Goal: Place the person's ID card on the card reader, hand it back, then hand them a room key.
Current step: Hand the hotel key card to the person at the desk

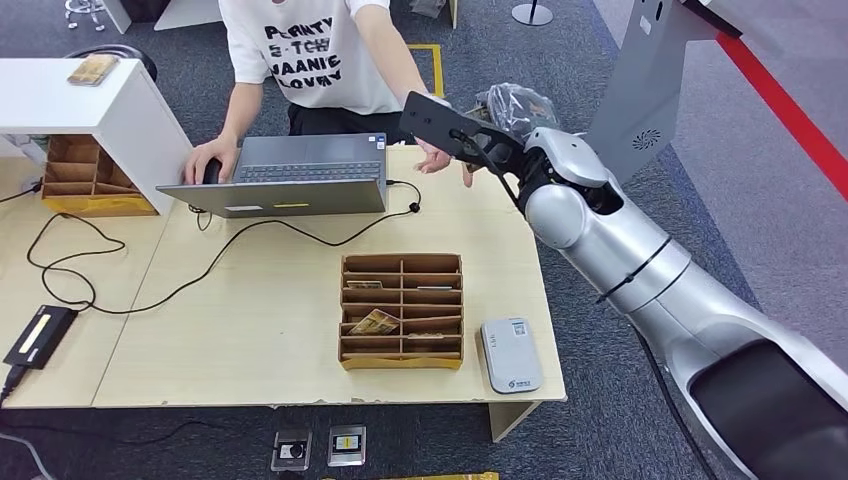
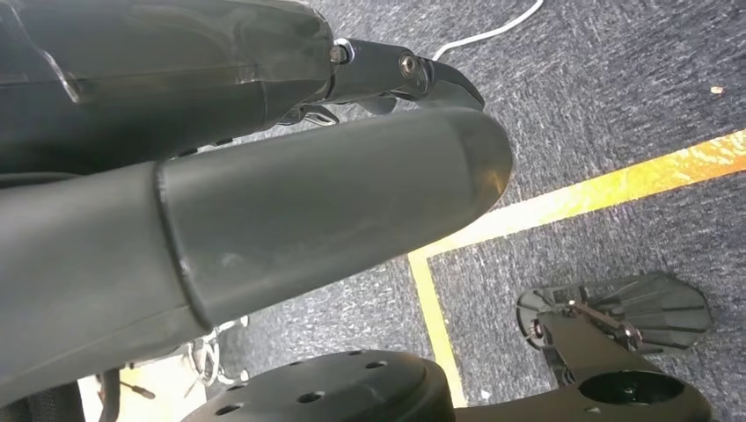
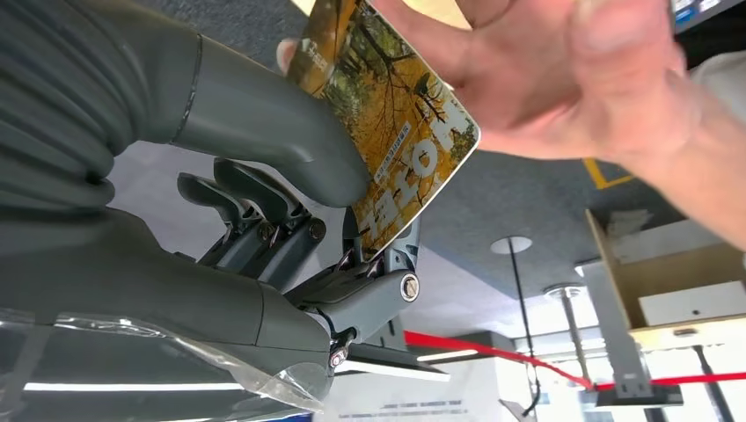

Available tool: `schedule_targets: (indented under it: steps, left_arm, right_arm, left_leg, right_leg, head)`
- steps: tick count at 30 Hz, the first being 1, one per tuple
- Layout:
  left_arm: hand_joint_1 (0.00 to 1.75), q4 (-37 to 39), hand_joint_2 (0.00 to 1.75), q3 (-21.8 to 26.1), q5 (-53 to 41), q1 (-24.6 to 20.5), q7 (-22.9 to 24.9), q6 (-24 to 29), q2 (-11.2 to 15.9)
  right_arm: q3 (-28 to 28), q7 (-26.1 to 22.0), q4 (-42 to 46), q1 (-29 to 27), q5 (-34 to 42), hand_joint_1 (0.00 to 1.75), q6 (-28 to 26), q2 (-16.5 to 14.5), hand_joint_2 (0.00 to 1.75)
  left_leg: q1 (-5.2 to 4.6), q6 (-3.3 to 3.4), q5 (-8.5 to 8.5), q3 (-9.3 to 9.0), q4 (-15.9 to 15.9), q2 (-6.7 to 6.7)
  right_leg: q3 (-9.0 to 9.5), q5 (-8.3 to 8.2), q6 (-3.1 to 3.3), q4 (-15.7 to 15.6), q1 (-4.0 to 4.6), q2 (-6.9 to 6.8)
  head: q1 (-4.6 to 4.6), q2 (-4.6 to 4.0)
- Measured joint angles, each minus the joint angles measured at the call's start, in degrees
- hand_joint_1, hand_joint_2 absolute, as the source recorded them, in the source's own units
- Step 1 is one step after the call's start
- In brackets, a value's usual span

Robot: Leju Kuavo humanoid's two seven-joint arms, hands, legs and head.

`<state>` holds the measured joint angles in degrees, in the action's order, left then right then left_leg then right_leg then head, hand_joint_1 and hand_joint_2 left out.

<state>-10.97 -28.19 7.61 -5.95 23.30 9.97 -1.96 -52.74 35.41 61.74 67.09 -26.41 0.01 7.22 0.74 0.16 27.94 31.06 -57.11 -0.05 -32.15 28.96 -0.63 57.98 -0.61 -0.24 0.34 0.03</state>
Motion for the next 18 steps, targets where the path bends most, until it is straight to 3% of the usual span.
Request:
schedule_targets:
  steps: [9, 10, 13, 14, 18]
  left_arm:
    - [0.0, 0.0, 0.0, -1.5, -0.2, -0.4, 0.0, -0.3, 0.3]
    - [0.0, 0.0, 0.0, -1.7, -0.2, -0.4, 0.0, -0.3, 0.3]
    - [0.0, 0.0, 0.0, -2.1, -0.2, -0.5, 0.1, -0.4, 0.4]
    - [0.0, 0.0, 0.0, -2.2, -0.2, -0.5, 0.1, -0.5, 0.4]
    - [0.0, 0.0, 0.0, -2.3, -0.2, -0.6, 0.2, -0.6, 0.4]
  right_arm:
    - [0.0, 1.4, -1.4, 0.4, -0.6, 1.73, -0.5, 1.3, 1.75]
    - [0.0, 1.5, -1.5, 0.4, -0.7, 1.44, -0.5, 1.4, 1.75]
    - [0.0, 1.8, -1.6, 0.4, -0.7, 0.16, -0.5, 1.7, 1.75]
    - [0.0, 1.9, -1.6, 0.4, -0.8, 0.01, -0.4, 1.8, 1.75]
    - [0.0, 2.3, -1.7, 0.4, -0.8, 0.0, -0.3, 2.1, 1.75]
  left_leg:
    - [0.0, 0.0, 0.0, -0.01, 0.0, 0.0]
    - [0.0, 0.0, 0.0, -0.01, 0.0, 0.0]
    - [0.0, 0.0, 0.0, -0.01, 0.0, 0.01]
    - [0.0, 0.0, 0.0, -0.01, 0.0, 0.01]
    - [0.0, 0.0, 0.0, -0.01, 0.0, 0.01]
  right_leg:
    - [0.0, 0.0, 0.0, 0.0, 0.0, 0.01]
    - [0.0, 0.0, 0.0, 0.0, 0.0, 0.01]
    - [-0.01, 0.0, 0.0, 0.0, 0.0, 0.02]
    - [-0.01, 0.0, 0.0, 0.0, 0.0, 0.02]
    - [-0.01, 0.0, 0.0, 0.0, 0.0, 0.03]
  head:
    - [-0.01, 0.01]
    - [-0.01, 0.01]
    - [-0.01, 0.01]
    - [-0.01, 0.01]
    - [0.0, 0.01]
